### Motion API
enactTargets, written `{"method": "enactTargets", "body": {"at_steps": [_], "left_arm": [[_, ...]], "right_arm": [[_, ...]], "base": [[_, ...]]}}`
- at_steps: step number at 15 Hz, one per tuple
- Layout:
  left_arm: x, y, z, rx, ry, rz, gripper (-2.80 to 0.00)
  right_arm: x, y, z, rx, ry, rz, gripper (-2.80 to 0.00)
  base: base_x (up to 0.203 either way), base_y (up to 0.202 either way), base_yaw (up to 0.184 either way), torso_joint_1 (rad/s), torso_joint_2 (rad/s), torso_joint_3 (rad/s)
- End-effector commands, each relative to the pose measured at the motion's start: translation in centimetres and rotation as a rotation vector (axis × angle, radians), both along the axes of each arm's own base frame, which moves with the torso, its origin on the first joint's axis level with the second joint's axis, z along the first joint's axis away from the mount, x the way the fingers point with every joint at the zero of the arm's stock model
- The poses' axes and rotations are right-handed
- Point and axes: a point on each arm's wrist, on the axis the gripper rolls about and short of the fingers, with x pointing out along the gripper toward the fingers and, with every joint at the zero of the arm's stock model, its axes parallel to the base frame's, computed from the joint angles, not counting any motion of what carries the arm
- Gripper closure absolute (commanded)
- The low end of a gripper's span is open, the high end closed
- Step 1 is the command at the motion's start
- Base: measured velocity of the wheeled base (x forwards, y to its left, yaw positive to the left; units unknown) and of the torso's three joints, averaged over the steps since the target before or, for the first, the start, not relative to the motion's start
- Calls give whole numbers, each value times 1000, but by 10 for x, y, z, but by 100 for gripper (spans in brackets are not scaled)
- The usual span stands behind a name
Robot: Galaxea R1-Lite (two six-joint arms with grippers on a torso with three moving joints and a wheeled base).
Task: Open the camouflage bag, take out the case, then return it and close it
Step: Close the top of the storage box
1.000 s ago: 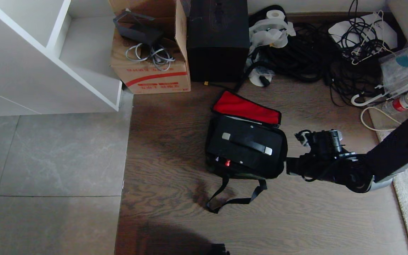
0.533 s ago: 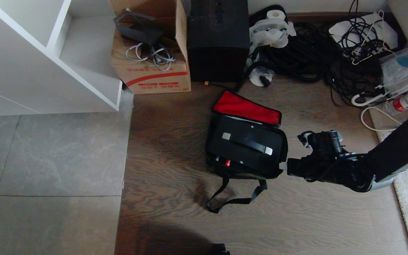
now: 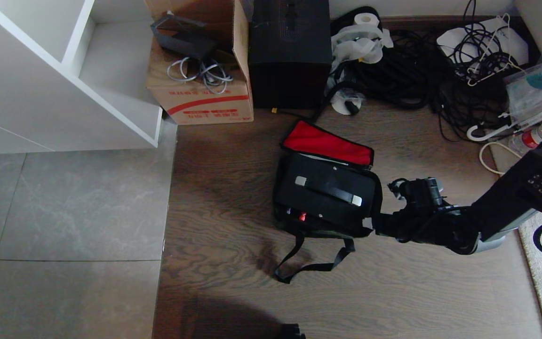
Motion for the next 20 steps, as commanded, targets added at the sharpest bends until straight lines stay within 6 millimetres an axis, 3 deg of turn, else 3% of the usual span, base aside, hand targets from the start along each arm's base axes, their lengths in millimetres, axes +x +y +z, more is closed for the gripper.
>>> {"method": "enactTargets", "body": {"at_steps": [1,8,16,20], "left_arm": [[1,0,-2,-1,8,0,0],[1,0,-3,0,9,1,0],[1,0,-2,0,8,2,0],[1,0,-2,0,8,0,0]], "right_arm": [[5,1,-12,-4,16,-1,-280],[8,0,-13,-27,16,13,-280],[2,-24,-8,-74,53,-11,-280],[-1,-26,-15,-84,83,-17,-280]], "base": [[0,0,0,0,0,0],[0,0,0,0,0,0],[0,0,0,0,0,0],[0,0,0,0,0,0]]}}
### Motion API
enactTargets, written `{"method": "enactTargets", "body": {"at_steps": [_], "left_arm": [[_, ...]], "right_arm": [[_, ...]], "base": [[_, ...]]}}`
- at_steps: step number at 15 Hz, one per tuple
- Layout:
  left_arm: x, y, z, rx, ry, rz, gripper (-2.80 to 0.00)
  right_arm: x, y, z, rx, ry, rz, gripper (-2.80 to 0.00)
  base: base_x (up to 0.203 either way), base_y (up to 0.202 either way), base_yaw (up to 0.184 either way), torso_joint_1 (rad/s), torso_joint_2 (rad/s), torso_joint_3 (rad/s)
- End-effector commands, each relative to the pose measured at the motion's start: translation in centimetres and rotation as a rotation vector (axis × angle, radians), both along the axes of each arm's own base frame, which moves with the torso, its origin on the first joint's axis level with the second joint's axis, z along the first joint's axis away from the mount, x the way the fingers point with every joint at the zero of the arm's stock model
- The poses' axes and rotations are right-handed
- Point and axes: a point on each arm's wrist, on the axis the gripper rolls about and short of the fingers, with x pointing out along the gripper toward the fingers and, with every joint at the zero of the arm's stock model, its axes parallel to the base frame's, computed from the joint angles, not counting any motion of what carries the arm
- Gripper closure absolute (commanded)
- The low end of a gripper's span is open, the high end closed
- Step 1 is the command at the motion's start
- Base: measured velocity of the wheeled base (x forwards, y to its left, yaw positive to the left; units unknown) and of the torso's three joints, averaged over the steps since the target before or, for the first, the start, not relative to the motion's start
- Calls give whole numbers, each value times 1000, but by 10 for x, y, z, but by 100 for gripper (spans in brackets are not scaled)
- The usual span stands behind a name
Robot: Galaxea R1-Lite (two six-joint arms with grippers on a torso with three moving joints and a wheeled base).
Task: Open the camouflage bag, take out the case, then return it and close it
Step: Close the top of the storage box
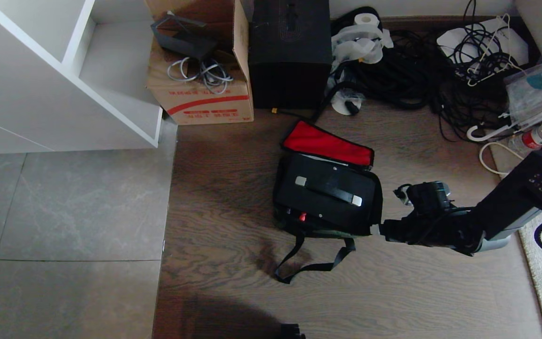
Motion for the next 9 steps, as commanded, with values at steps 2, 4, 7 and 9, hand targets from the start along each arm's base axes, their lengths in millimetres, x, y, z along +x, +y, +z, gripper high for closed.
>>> {"method": "enactTargets", "body": {"at_steps": [2,4,7,9], "left_arm": [[1,0,-2,1,8,2,0],[1,0,-2,0,8,1,0],[1,0,-2,1,8,2,0],[1,0,-2,0,8,1,0]], "right_arm": [[0,-1,-1,-9,-3,-23,0],[2,-1,0,-15,-13,-18,0],[2,0,0,-15,-15,-16,0],[3,0,1,-15,-17,-15,0]], "base": [[0,0,0,0,0,0],[0,0,0,0,0,0],[0,0,0,0,0,0],[0,0,0,0,0,0]]}}
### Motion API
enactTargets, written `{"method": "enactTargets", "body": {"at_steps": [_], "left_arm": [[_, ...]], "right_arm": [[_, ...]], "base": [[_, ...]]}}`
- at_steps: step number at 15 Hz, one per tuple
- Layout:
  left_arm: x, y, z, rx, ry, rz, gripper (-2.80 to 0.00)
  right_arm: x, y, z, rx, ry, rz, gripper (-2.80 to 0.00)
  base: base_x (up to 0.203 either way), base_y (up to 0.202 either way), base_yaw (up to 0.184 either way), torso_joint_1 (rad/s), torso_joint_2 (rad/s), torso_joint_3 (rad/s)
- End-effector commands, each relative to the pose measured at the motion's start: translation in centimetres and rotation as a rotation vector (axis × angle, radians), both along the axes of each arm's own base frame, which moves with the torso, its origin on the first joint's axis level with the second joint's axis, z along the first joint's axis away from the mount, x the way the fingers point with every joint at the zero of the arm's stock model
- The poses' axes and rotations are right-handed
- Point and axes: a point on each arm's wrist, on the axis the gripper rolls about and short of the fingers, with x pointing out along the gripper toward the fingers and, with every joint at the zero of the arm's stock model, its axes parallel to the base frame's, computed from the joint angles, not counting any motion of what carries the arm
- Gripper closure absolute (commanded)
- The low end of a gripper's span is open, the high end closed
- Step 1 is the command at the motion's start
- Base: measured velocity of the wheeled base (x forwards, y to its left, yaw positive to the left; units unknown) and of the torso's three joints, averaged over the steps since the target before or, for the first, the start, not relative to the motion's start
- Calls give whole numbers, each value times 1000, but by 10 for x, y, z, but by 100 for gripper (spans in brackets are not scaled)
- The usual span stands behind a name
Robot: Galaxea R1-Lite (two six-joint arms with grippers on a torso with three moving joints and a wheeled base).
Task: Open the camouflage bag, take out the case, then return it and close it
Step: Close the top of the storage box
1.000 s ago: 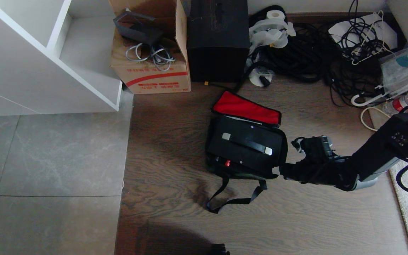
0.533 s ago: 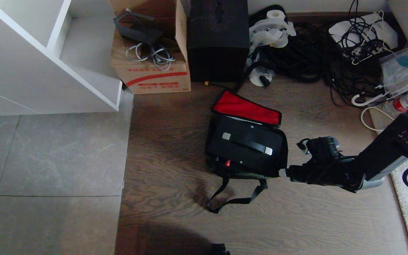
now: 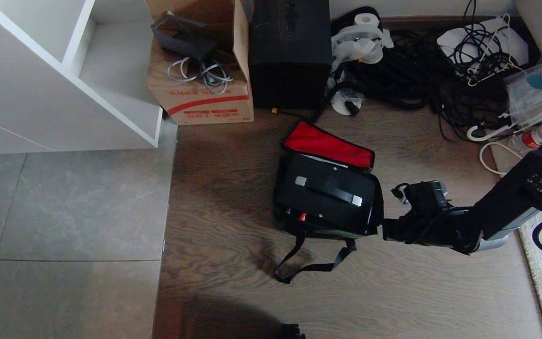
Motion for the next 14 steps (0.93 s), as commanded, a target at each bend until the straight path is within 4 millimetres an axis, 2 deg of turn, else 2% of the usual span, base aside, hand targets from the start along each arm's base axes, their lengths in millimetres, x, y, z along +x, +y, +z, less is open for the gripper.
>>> {"method": "enactTargets", "body": {"at_steps": [1,6,10,11,14], "left_arm": [[1,0,-2,0,8,0,0],[1,0,-2,-1,8,1,0],[1,0,-2,0,8,1,0],[1,0,-3,0,10,0,0],[1,0,-2,0,8,0,0]], "right_arm": [[1,0,0,0,-5,-4,0],[4,5,1,2,-16,8,0],[4,7,17,1,-48,36,0],[3,7,20,-1,-48,55,-280],[2,11,33,72,-79,114,-280]], "base": [[0,0,0,0,0,0],[0,0,0,0,0,0],[0,0,0,0,0,0],[0,0,0,0,0,0],[0,0,0,0,0,0]]}}
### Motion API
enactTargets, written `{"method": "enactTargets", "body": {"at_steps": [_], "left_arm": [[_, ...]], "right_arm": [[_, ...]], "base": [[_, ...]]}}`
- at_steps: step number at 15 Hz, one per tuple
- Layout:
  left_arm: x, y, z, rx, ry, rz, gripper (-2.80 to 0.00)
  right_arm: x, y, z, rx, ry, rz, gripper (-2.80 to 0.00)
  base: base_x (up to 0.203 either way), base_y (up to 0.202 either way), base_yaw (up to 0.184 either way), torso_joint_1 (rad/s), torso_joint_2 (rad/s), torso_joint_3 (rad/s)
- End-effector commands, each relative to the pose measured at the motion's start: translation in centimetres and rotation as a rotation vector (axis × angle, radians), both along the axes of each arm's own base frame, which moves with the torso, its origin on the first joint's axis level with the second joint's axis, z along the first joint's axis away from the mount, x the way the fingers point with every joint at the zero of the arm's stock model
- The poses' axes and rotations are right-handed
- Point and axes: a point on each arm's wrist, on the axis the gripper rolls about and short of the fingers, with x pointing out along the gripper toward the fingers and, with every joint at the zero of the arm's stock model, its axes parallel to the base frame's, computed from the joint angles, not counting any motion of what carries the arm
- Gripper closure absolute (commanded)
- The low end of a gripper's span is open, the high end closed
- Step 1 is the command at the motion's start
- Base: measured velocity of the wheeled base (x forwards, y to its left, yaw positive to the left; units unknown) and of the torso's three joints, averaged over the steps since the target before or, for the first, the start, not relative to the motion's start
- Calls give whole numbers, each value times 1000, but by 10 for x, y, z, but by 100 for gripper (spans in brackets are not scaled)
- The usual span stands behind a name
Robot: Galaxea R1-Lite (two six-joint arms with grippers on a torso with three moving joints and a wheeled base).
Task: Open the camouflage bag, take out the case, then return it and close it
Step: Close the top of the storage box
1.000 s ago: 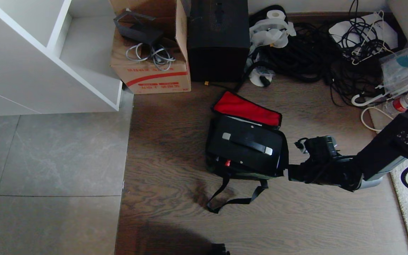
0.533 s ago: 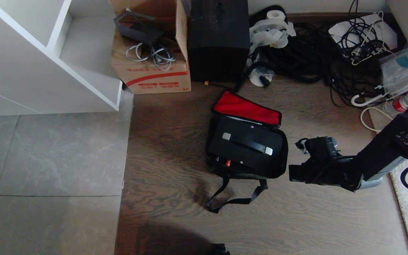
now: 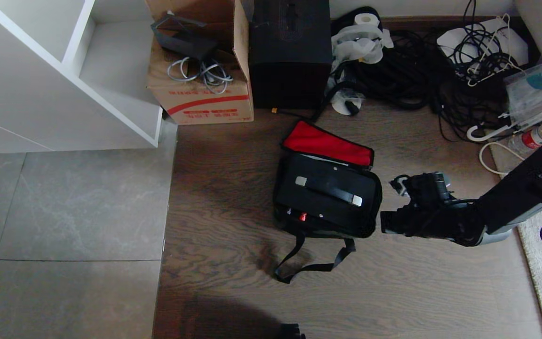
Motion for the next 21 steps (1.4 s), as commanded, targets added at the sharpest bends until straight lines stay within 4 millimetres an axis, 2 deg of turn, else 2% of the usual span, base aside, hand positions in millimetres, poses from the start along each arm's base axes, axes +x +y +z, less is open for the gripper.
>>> {"method": "enactTargets", "body": {"at_steps": [1,5,10,13,18,21], "left_arm": [[1,0,-2,0,8,0,0],[1,0,-3,0,10,0,0],[1,0,-2,-1,8,1,0],[1,0,-2,-1,8,1,0],[1,0,-3,0,10,0,0],[1,0,-2,0,8,1,0]], "right_arm": [[-2,2,12,44,-26,32,-280],[4,4,12,69,-29,19,-280],[10,4,-2,52,-19,28,-280],[12,-3,-8,20,-2,36,-280],[12,-21,-6,-48,-17,48,-280],[11,-21,-12,-54,6,45,-280]], "base": [[0,0,0,0,0,0],[0,0,0,0,0,0],[0,0,0,0,0,0],[0,0,0,0,0,0],[0,0,0,0,0,0],[0,0,0,0,0,0]]}}
